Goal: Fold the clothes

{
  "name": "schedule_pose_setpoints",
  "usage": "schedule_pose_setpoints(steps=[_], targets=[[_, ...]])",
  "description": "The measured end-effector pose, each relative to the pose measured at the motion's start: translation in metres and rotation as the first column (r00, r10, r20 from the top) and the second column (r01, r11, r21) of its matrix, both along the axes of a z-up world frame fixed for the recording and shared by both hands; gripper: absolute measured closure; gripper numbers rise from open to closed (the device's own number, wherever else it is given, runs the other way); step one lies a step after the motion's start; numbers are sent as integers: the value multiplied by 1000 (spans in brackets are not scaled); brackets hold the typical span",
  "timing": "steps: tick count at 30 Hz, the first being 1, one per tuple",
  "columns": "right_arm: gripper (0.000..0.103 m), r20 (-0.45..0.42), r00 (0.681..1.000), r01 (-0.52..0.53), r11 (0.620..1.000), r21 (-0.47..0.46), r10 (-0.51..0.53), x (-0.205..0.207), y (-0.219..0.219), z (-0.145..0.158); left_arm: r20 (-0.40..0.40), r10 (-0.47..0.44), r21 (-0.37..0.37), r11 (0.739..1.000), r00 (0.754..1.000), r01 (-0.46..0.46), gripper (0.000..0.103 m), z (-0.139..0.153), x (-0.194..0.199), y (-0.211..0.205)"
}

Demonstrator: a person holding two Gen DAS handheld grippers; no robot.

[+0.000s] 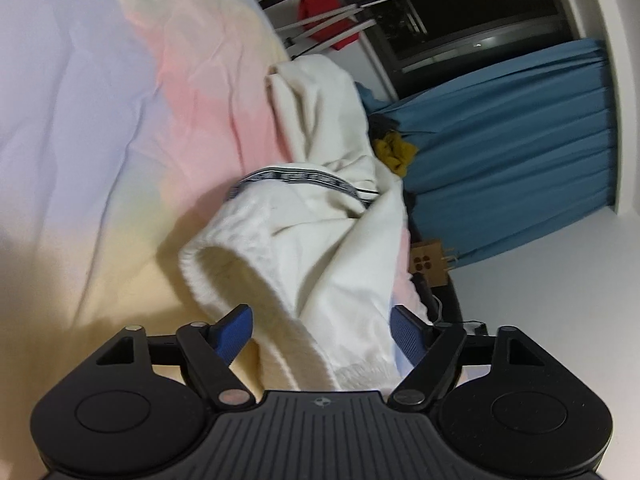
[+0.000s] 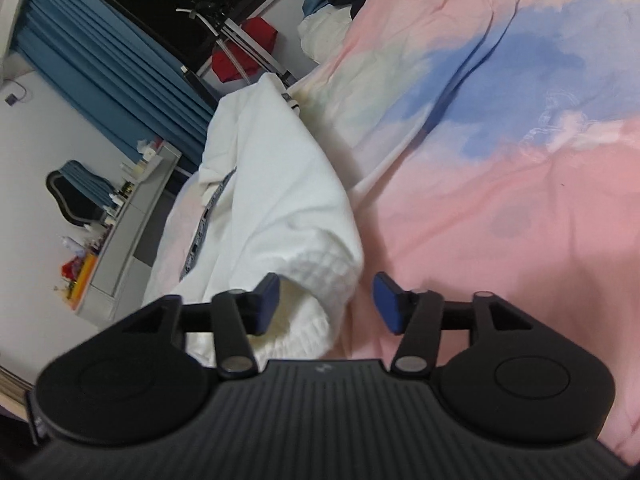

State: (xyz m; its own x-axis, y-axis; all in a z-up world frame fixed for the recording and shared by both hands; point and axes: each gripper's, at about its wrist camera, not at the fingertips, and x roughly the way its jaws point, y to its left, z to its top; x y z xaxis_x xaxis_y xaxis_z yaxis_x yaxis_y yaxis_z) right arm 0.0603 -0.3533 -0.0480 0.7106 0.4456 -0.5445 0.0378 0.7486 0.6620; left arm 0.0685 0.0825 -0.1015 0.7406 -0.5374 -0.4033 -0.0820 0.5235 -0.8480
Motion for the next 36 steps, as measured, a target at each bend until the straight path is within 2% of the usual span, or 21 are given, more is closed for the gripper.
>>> schedule_pose_setpoints(steps=[5, 8, 10, 12, 15, 16, 17, 18, 19, 20, 24, 29, 32, 36], targets=[[37, 4, 1000, -7, 995, 96, 6, 26, 3, -9, -10, 18, -48, 999, 1000, -19, 24, -13, 9, 8], [36, -7, 1000, -7, 1000, 8, 7, 39, 11, -13, -1, 19, -74, 997, 1000, -19, 26, -19, 16, 6], [36, -44, 999, -27, 997, -68, 24, 48, 21, -21, 6, 27, -90, 996, 1000, -26, 26, -22, 23, 6], [36, -88, 995, -54, 994, -92, 46, 56, 29, -33, 12, 37, -100, 994, 999, -36, 29, -26, 29, 6], [37, -73, 993, -94, 994, -62, 89, 61, 37, -37, 24, 100, -77, 992, 995, -98, 46, -26, 39, 11], [42, -49, 994, -105, 993, -62, 102, 59, 39, -34, 31, 132, -70, 989, 991, -129, 51, -24, 42, 14], [52, -30, 994, -109, 992, -69, 108, 57, 40, -31, 39, 164, -63, 985, 986, -162, 62, -21, 45, 17], [57, -17, 994, -111, 991, -78, 110, 54, 41, -28, 43, 184, -53, 982, 982, -181, 70, -18, 49, 20], [63, -4, 994, -112, 990, -88, 113, 52, 42, -25, 45, 194, -41, 981, 980, -192, 92, -14, 53, 22], [70, 3, 994, -112, 989, -94, 113, 49, 43, -23, 47, 204, -28, 979, 978, -203, 95, -10, 58, 25], [77, 16, 993, -114, 993, -43, 114, 24, 49, -18, 124, 231, 10, 972, 965, -234, 95, 27, 65, 41], [80, 97, 975, -205, 977, 55, 199, 2, 85, 2, 268, 179, 186, 954, 946, -234, 96, 111, 78, 75], [81, 132, 957, -276, 952, 131, 259, 2, 124, 13, 331, 161, 275, 926, 930, -258, 96, 161, 85, 108], [82, 174, 914, -401, 884, 239, 367, 14, 208, 19, 360, 199, 351, 876, 911, -330, 96, 210, 101, 162]])
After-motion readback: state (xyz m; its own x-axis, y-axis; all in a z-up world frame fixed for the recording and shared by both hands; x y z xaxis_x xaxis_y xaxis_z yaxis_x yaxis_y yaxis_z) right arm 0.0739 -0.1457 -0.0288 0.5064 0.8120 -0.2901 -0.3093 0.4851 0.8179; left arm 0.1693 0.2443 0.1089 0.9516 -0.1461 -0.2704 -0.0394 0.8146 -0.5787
